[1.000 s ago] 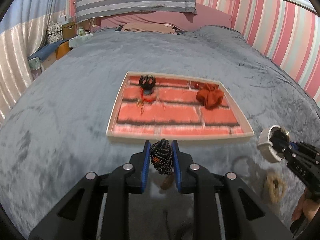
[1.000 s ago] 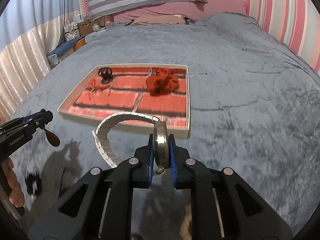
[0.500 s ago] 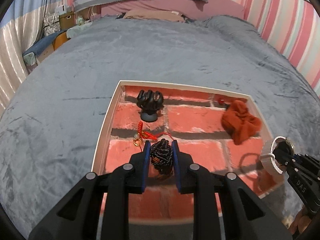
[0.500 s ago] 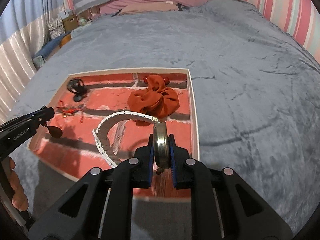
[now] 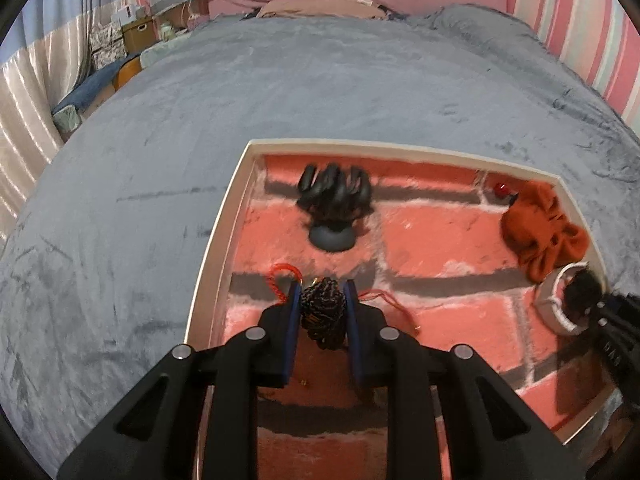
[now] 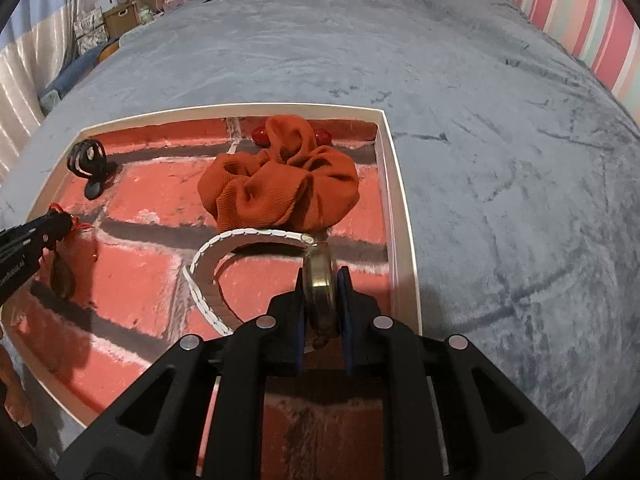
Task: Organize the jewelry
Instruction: 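Open both tools to release watch and charm in tray, then withdraw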
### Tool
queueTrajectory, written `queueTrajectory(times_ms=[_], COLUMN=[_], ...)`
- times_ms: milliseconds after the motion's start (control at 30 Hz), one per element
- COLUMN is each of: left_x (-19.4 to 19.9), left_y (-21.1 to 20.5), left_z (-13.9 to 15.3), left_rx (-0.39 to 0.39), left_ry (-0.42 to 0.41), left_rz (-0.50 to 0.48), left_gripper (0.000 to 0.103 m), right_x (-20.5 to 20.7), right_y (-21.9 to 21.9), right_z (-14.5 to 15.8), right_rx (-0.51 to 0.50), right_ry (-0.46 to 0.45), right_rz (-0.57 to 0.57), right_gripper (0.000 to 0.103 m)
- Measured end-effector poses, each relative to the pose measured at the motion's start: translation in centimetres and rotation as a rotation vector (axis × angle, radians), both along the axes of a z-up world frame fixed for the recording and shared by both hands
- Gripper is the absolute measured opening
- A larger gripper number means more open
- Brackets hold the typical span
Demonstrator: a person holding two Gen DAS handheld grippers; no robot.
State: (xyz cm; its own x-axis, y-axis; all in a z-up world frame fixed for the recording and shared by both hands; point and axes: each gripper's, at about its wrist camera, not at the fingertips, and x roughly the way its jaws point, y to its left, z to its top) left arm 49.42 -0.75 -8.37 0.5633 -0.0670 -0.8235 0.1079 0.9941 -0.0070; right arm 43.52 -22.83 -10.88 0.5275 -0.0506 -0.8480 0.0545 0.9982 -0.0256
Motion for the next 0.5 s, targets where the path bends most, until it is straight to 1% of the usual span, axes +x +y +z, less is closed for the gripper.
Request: queueTrajectory(times_ms=[67, 133, 167, 200, 233, 267, 300, 333, 433, 500], left_x=[-0.1, 0.0, 0.0, -0.1, -0.3, -0.6, -1.0, -1.5, -3.1, -4.3], left_y=[0.3, 0.5, 0.8, 0.9, 1.1, 1.3, 1.5, 1.7, 1.7, 2.1], left_z=[-0.3, -0.3, -0.2, -0.2, -0.1, 0.1, 0.4, 0.8, 2.2, 3.4], left_rx=[0.007, 0.01, 0.004, -0.004, -0.017, -0.022, -0.023, -0.024, -0.042, -0.047], left_ry=[-0.002, 0.005, 0.013, 0.019, 0.02, 0.009, -0.002, -0.019, -0.031, -0.047], left_rz=[0.003, 0.004, 0.005, 0.003, 0.001, 0.003, 0.005, 0.002, -0.02, -0.03], left_gripper=[0.022, 0.023, 0.023, 0.025, 0.033, 0.046, 0.052, 0.056, 0.057, 0.062], right_x=[0.0, -0.1, -0.4, -0.6, -1.0, -1.2, -1.4, -1.9, -3.3, -4.7], right_y=[0.0, 0.0, 0.0, -0.1, -0.2, -0.3, -0.3, -0.5, -1.0, -1.6], right_z=[0.0, 0.3, 0.6, 0.9, 1.3, 1.7, 2.1, 2.7, 4.4, 6.2], right_rx=[0.008, 0.009, 0.002, 0.016, 0.026, 0.031, 0.047, 0.067, 0.079, 0.087], right_ry=[0.006, -0.002, -0.014, -0.026, -0.036, -0.045, -0.053, -0.062, -0.094, -0.128], right_rz=[0.005, 0.017, 0.021, 0.032, 0.038, 0.038, 0.044, 0.054, 0.068, 0.076], right_gripper=[0.018, 0.033, 0.049, 0.053, 0.056, 0.064, 0.068, 0.068, 0.071, 0.077])
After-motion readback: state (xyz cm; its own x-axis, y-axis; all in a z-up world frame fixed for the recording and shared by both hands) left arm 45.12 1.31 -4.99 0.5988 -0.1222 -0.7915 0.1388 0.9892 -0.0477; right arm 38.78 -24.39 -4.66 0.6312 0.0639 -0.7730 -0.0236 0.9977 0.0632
